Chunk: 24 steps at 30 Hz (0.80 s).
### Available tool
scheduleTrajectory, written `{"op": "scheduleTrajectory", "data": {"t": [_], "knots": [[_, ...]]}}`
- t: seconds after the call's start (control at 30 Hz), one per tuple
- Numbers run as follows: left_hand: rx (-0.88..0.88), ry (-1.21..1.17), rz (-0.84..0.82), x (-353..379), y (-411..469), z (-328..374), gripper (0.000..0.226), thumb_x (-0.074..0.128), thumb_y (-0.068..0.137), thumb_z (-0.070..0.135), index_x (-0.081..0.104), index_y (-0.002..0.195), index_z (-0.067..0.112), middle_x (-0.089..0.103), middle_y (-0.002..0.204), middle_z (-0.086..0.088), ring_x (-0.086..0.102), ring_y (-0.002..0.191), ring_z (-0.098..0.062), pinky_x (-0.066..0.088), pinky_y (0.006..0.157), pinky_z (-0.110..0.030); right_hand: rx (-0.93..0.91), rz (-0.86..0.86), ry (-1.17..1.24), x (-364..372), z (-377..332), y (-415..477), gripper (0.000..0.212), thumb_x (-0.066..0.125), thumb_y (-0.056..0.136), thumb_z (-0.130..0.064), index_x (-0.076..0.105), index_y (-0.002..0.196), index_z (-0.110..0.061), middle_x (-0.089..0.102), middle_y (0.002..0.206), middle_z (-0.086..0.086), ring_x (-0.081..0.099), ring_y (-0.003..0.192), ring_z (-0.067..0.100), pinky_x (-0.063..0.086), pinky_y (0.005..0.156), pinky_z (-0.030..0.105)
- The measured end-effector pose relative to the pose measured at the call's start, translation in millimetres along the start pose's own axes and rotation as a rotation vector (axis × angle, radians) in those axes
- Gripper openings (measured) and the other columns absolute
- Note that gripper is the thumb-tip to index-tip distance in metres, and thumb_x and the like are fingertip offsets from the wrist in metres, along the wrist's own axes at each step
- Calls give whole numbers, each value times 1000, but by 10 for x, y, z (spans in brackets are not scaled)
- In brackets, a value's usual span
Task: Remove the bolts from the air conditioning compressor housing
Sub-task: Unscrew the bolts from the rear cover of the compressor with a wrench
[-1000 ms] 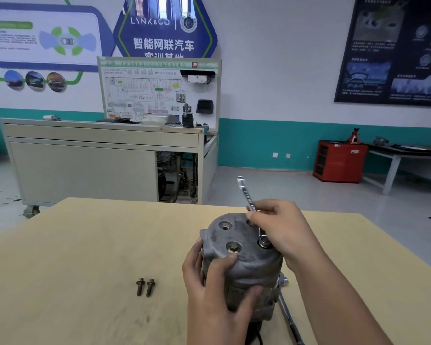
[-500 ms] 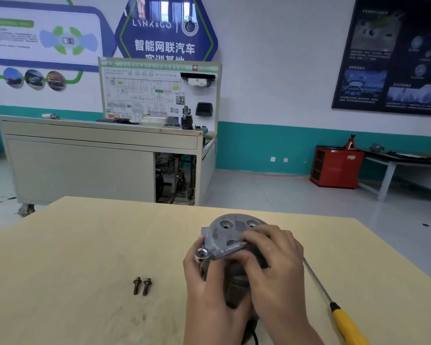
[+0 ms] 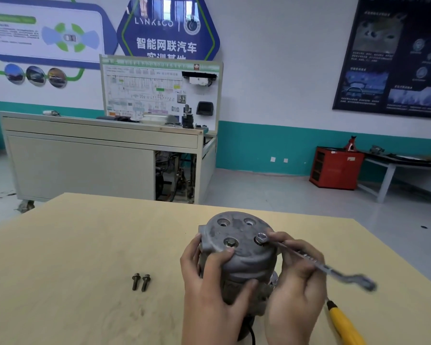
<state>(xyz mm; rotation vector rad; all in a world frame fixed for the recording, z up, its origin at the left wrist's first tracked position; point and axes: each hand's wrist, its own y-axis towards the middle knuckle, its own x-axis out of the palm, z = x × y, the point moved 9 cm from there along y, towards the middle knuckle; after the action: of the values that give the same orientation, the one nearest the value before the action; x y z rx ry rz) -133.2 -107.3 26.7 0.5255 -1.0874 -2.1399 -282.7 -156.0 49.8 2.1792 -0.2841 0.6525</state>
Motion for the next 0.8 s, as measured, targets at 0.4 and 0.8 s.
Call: {"op": "scheduleTrajectory", "data": {"t": [0.4,0.8], "knots": [[9,31,-29,-10,-35,-23,66,92,53,14,53,101,37,34,134,-9,41,130,-26,31,102,-8,551,58,-332,-1,596,442,15,38,101,-24,53,98,-21,66,60,-9,57,67,18,45,66,29],[9,17,-28,18,-17,13,66,89,53,12,54,103,36,29,136,-3,46,126,-32,31,102,-7,325,-575,-1056,530,392,376,18,59,90,-35,66,77,-25,48,98,-3,42,104,19,35,96,40]]}}
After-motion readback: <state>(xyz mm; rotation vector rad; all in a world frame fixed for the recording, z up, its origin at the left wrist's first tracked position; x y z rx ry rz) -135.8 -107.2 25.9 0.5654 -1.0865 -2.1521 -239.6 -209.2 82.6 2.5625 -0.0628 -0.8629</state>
